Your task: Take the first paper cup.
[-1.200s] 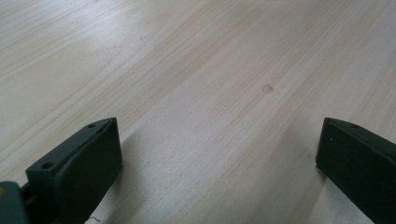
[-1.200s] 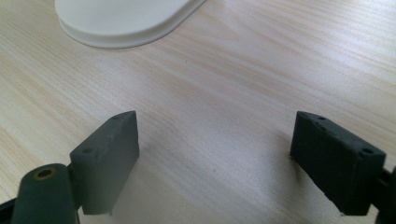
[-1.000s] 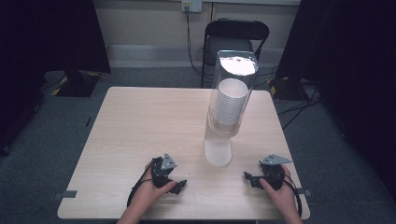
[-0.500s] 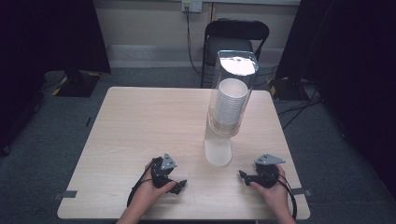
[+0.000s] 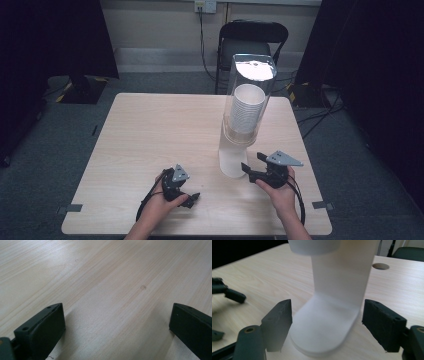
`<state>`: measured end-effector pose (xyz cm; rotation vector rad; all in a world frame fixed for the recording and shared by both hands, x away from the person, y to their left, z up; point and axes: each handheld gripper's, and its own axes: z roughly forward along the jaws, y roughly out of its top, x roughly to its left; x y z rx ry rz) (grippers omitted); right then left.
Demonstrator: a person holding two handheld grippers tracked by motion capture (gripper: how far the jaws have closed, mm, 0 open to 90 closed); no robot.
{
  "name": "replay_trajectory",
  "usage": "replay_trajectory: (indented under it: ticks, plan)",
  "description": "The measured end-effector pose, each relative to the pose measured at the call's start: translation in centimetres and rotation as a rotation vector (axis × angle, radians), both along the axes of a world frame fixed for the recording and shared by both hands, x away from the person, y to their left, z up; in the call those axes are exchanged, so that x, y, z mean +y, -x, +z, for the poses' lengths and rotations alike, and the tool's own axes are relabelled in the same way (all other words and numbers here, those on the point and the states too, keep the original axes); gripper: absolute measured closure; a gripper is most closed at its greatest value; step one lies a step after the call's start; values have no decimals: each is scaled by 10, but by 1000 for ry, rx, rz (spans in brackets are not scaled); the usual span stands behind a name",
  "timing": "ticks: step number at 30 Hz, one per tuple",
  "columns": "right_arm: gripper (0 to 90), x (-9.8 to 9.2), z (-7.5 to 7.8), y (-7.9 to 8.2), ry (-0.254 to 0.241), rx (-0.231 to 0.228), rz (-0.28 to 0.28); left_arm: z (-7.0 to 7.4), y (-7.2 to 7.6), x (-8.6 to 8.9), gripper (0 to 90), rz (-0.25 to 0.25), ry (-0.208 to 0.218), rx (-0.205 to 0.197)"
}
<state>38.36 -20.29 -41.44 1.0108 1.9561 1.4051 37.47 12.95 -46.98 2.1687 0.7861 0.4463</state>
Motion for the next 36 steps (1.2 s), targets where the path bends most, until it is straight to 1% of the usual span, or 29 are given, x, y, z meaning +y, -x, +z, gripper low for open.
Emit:
replay_trajectory:
  ticks: [1, 2, 4, 5, 7, 9, 10, 11, 12, 13, 15, 19, 20, 21, 22, 23, 24, 25, 27, 28, 29, 31, 34, 35, 36]
  plan:
    - [234, 4, 3, -4, -12, -11, -11, 0, 0, 0, 0, -2, -4, 0]
    - [233, 6, 4, -6, -21, -15, -5, 0, 0, 0, 0, -2, -4, 0]
    - [229, 9, 6, -7, -19, -15, -11, 0, 0, 0, 0, -2, -5, 0]
    - [229, 12, 8, -9, -28, -31, -4, 0, 0, 0, 0, -3, -5, -1]
    - [229, 15, 11, -11, -38, -41, -5, 0, 0, 0, 0, -2, -4, 0]
    - [229, 21, 14, -14, -57, -66, -11, 0, 0, 0, 0, -2, -3, 0]
    - [229, 23, 15, -15, -69, -71, -8, 0, 0, 0, 0, -2, -3, 0]
    - [229, 25, 16, -16, -74, -79, -8, 0, 0, 0, 0, -5, -9, -1]
    - [228, 26, 17, -17, -78, -79, -8, 0, 0, 0, 0, -1, -2, -1]
    - [228, 28, 18, -18, -79, -93, -6, 0, 0, 0, 0, -1, -3, -1]
    - [229, 32, 20, -20, -90, -94, 2, 0, 0, 0, 0, -2, -3, -1]
    - [229, 39, 22, -23, -94, -113, -5, 0, 0, 0, 0, -2, -1, 1]
    - [229, 40, 22, -23, -97, -119, -6, 0, 0, 1, 0, -7, -11, 1]
    - [228, 41, 21, -25, -112, -133, -13, 0, 0, 1, 0, -6, -9, 1]
    - [228, 41, 21, -26, -128, -142, -14, 1, 0, 0, 0, 0, -19, -1]
    - [228, 41, 21, -26, -128, -142, -14, 1, 0, 1, 0, -2, -21, 2]
    - [228, 43, 21, -27, -154, -139, -21, 1, 0, 1, 0, -1, -20, 1]
    - [228, 43, 21, -27, -157, -147, -21, 1, 0, 1, 0, -1, -20, 1]
    - [230, 43, 20, -28, -151, -153, -22, 1, 0, 0, 0, -1, -20, 1]
    - [230, 43, 20, -29, -145, -165, -22, 1, 0, 1, 0, -1, -20, 2]
    - [230, 44, 21, -29, -158, -158, -25, 1, 0, 0, 0, -1, -20, 2]
    - [231, 45, 21, -32, -144, -165, -28, 1, 0, 0, 0, -2, -20, 2]
    - [235, 47, 22, -33, -154, -168, -32, 1, 0, 1, 0, -2, -21, 2]
    - [236, 47, 23, -34, -149, -179, -32, 1, 0, 1, 0, -2, -21, 2]
    - [240, 49, 23, -34, -162, -173, -34, 1, 0, 1, 0, -3, -21, 2]
